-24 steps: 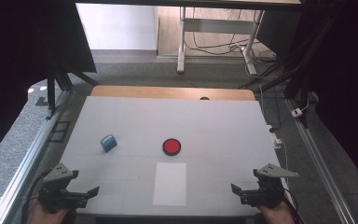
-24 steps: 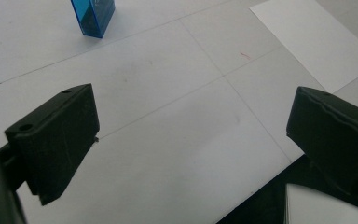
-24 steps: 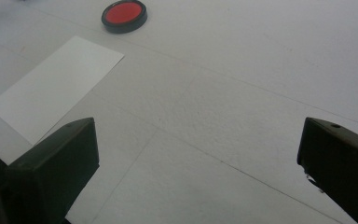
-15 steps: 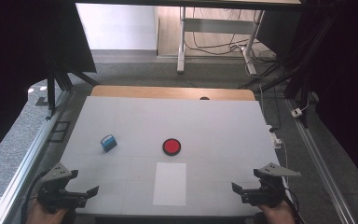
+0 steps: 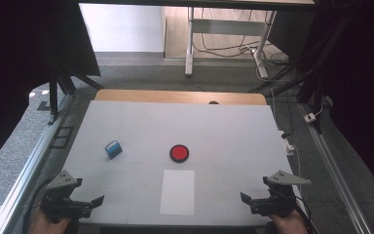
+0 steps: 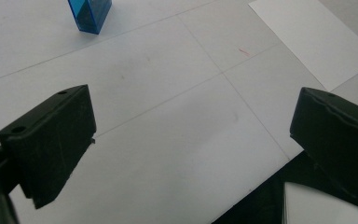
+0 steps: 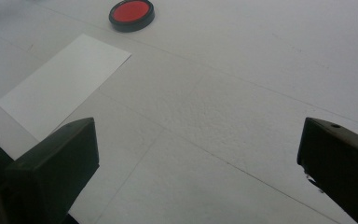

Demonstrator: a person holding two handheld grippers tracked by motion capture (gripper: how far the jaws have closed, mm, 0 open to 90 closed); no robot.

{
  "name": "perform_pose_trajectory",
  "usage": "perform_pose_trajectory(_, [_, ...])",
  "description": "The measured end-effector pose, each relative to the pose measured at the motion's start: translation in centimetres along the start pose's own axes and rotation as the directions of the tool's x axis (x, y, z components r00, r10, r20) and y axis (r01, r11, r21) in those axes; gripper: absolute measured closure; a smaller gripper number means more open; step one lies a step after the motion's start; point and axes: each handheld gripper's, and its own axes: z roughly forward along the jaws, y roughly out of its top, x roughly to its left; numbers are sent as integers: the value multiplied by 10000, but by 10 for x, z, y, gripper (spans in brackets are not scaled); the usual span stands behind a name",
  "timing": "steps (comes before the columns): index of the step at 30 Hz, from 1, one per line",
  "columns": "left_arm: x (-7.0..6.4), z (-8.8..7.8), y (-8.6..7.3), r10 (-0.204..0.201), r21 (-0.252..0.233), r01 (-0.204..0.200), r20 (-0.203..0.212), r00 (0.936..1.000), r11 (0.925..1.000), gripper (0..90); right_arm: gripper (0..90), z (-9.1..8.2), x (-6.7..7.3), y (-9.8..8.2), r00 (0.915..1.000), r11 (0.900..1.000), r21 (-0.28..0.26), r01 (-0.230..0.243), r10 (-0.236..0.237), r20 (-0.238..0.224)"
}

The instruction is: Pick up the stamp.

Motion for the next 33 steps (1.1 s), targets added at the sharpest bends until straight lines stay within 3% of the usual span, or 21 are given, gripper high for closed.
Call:
perform_pose_trajectory(6, [1, 0, 0, -214, 75, 213, 89, 9997, 9997, 0, 0, -1, -2, 0, 9999, 9999, -78, -99, 99, -51])
perform_pose_trajectory(17, [0, -2, 4, -109, -180, 107, -92, 9999, 9998, 0, 0, 0, 0, 0, 9999, 10000, 39, 68, -68, -77])
perform_pose_trajectory(27, [3, 3, 10, 136, -316, -120, 513, 9986, 9994, 0, 0, 1, 2, 1, 9997, 9996, 128, 248, -248, -25])
perform_pose_trajectory(33, [4, 10, 17, 363, -449, -340, 528, 9979, 9984, 0, 0, 3, 2, 1, 9996, 9994, 197, 277, -274, -108])
